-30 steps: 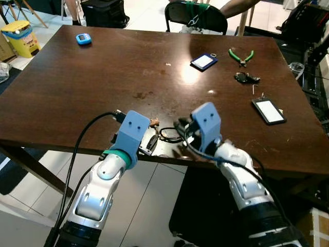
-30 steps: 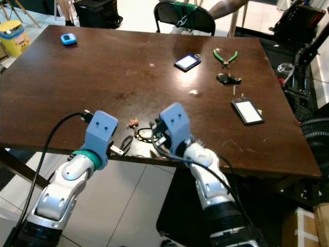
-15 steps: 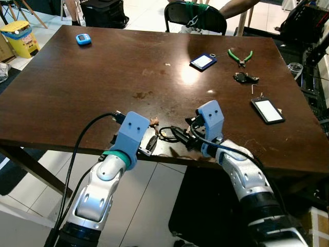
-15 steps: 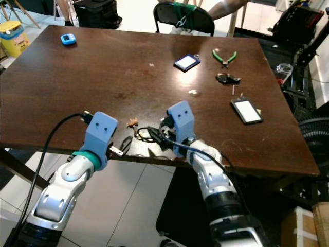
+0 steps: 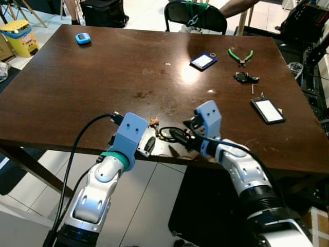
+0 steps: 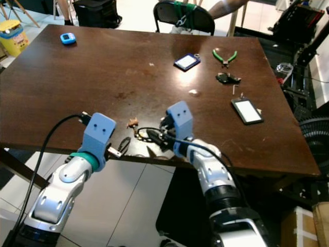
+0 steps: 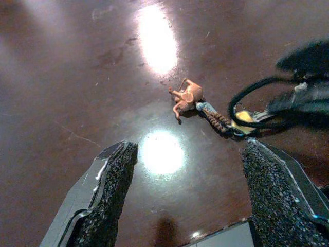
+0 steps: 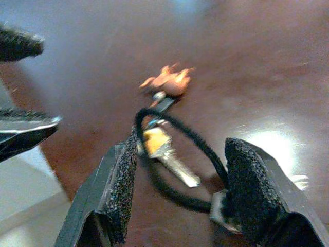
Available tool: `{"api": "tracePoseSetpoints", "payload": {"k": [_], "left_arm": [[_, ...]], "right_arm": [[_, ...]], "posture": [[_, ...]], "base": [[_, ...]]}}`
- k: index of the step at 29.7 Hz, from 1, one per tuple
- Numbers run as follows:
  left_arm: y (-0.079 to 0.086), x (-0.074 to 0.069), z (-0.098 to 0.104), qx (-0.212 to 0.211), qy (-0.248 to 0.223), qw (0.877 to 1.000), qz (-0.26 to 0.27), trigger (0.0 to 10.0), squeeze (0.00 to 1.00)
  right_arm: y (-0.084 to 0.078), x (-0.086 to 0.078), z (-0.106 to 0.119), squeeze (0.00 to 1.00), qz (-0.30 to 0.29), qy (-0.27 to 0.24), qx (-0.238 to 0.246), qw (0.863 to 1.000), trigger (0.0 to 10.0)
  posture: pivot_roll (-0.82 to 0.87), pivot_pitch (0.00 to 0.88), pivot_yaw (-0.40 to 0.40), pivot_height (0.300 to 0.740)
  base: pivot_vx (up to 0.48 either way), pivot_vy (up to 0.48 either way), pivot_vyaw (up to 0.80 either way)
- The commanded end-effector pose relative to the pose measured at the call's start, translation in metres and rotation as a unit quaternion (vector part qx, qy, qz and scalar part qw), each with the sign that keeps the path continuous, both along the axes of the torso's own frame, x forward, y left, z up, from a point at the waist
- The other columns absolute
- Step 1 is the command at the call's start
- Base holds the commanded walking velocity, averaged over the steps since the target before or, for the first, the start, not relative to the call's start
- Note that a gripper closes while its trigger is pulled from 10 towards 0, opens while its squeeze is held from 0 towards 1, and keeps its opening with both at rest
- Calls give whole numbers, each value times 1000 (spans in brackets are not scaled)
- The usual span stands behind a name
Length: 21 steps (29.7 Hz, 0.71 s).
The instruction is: Hang keys on a hook
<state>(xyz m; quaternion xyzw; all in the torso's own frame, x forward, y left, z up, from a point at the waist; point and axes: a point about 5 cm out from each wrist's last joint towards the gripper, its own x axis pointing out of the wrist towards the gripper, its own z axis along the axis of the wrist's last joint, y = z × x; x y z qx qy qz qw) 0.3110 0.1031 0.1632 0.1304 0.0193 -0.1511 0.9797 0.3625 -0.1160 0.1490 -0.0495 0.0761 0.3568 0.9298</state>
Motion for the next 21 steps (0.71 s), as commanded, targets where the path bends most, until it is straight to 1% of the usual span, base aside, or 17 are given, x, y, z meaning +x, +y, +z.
{"api": "tracePoseSetpoints", "payload": {"k": [1, 5, 6, 11, 14, 15, 16, 17, 19, 20, 21], "left_arm": [[1, -3, -4, 1, 10, 1000, 3, 10000, 0], [1, -3, -4, 1, 10, 1000, 3, 10000, 0], [1, -3, -5, 0, 10, 1000, 4, 10000, 0], [2, -4, -5, 0, 10, 1000, 6, 10000, 0], [2, -4, -5, 0, 11, 1000, 7, 10000, 0], [2, -4, -5, 0, 11, 1000, 7, 10000, 0], [2, -4, -5, 0, 11, 1000, 7, 10000, 0], [2, -4, -5, 0, 11, 1000, 7, 10000, 0], [2, -4, -5, 0, 11, 1000, 7, 10000, 0], [2, -4, -5, -1, 11, 1000, 7, 10000, 0], [2, -4, -5, -1, 11, 1000, 7, 10000, 0]], "right_arm": [[6, -1, -6, 0, 17, 11, -6, 1000, 10000], [6, -1, -6, 0, 17, 11, -6, 1000, 10000], [8, -2, -9, 0, 25, 17, -7, 1000, 10000], [11, -3, -13, 0, 35, 23, -11, 999, 10000], [10, -2, -14, 0, 33, 23, -15, 999, 10000], [8, -2, -14, 0, 30, 22, -16, 999, 4549], [8, -2, -14, 0, 30, 22, -16, 999, 4549], [7, -1, -14, 0, 28, 20, -17, 999, 2157], [7, -1, -14, 0, 28, 20, -17, 999, 2157], [6, -1, -14, 0, 26, 19, -17, 999, 0], [6, -1, -14, 0, 26, 19, -17, 999, 0]], "posture": [[-25, 171, 86, 740], [-25, 171, 86, 740], [-22, 172, 84, 740], [-22, 174, 83, 740], [-22, 174, 83, 740], [-22, 174, 83, 740], [-22, 174, 83, 740], [-27, 175, 85, 740], [-27, 175, 85, 740], [-27, 175, 85, 740], [-27, 175, 85, 740]], "base": [[0, 0, 0], [0, 0, 0], [0, 0, 0], [0, 0, 0], [0, 0, 0], [0, 0, 0], [0, 0, 0], [0, 0, 0], [0, 0, 0], [0, 0, 0], [0, 0, 0]]}}
